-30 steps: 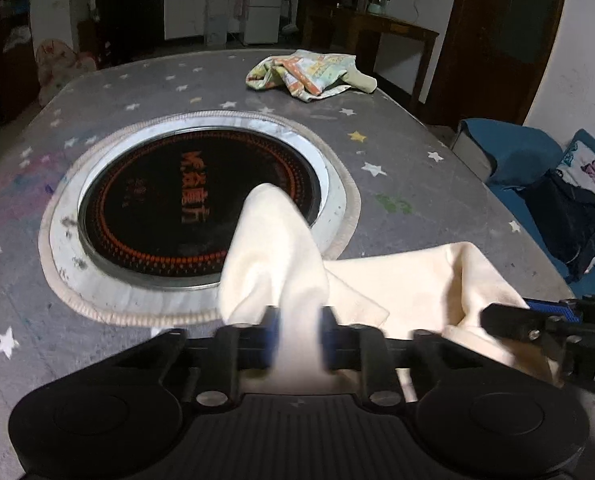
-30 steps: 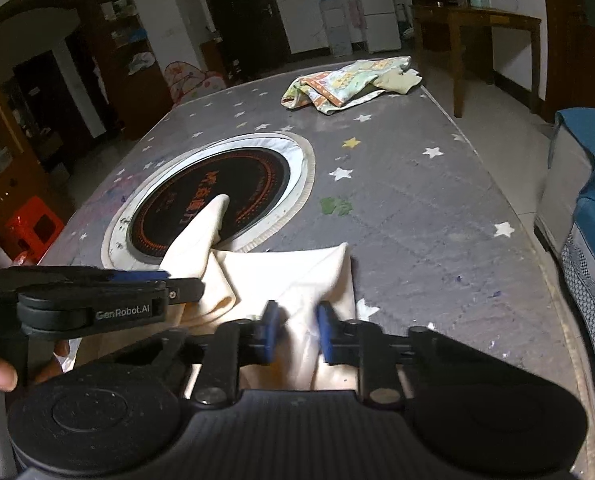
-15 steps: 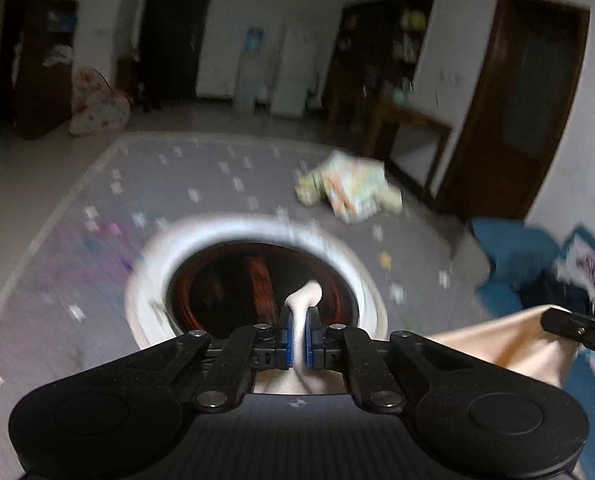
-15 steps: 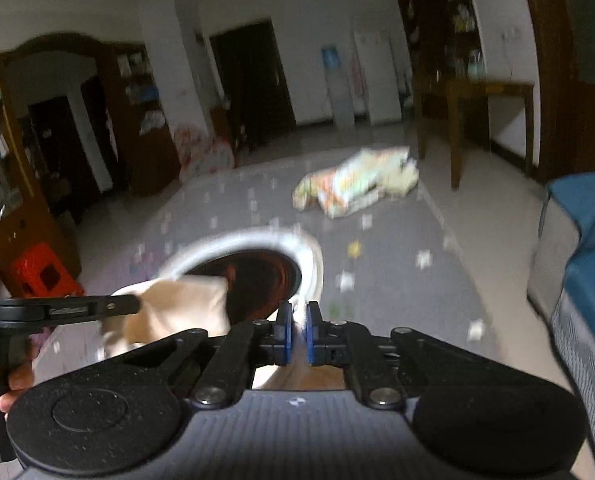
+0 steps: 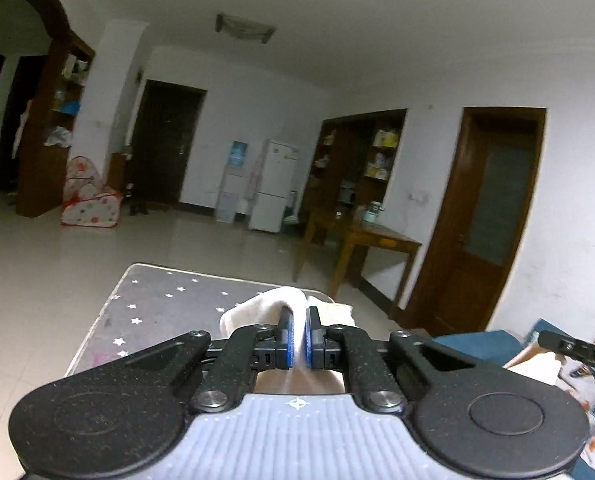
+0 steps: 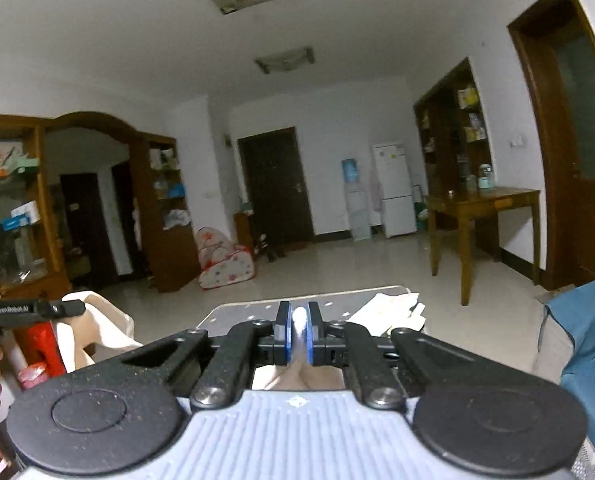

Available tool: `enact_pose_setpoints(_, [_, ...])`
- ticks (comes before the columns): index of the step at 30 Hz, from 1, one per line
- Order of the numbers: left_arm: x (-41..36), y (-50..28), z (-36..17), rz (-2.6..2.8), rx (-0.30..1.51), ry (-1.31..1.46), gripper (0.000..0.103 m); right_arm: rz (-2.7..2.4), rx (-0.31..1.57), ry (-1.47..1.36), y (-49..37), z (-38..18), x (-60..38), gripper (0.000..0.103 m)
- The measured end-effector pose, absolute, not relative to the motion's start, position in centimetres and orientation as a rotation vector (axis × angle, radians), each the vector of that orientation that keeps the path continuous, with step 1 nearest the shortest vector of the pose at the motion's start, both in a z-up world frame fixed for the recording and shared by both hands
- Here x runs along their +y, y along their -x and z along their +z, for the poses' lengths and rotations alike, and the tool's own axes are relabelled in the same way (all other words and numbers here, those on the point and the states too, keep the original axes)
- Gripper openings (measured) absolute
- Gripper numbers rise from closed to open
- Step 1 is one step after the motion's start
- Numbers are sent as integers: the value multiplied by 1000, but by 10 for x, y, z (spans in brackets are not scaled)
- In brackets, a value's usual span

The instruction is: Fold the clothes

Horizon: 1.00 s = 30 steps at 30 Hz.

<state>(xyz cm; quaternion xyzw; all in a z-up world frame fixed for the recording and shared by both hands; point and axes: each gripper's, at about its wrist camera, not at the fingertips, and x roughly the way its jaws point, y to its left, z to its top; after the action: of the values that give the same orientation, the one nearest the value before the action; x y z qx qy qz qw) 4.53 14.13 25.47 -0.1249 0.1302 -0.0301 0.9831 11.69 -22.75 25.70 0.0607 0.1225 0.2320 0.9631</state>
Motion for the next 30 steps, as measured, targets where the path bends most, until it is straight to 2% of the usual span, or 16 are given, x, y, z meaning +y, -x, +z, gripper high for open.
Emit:
enact_pose_setpoints(6, [143,12,215,-122,388,227,6,525,385,-47,-71,240,-253,6])
enact_pose_setpoints(15, [151,84,94,-151,752,223,7,489,811,99,-17,133,-271,11])
enact_pose_setpoints(17, [156,98,80,-139,793,219,7,468,842,103,-5,115,-273,12])
enact_pose_setpoints(21, [165,120,75,-90,784,207,10,446,832,113,-9,108,-273,24])
enact_pose_setpoints(26, [170,113,76,-44,763,178,7,467,822,123,-37,94,-247,28])
enact_pose_setpoints(28, [169,112,73,-37,777,157,7,478,817,145,-50,83,-233,34])
enact_pose_setpoints(30, [167,112,69,-34,794,151,7,477,820,154,-64,69,-217,35])
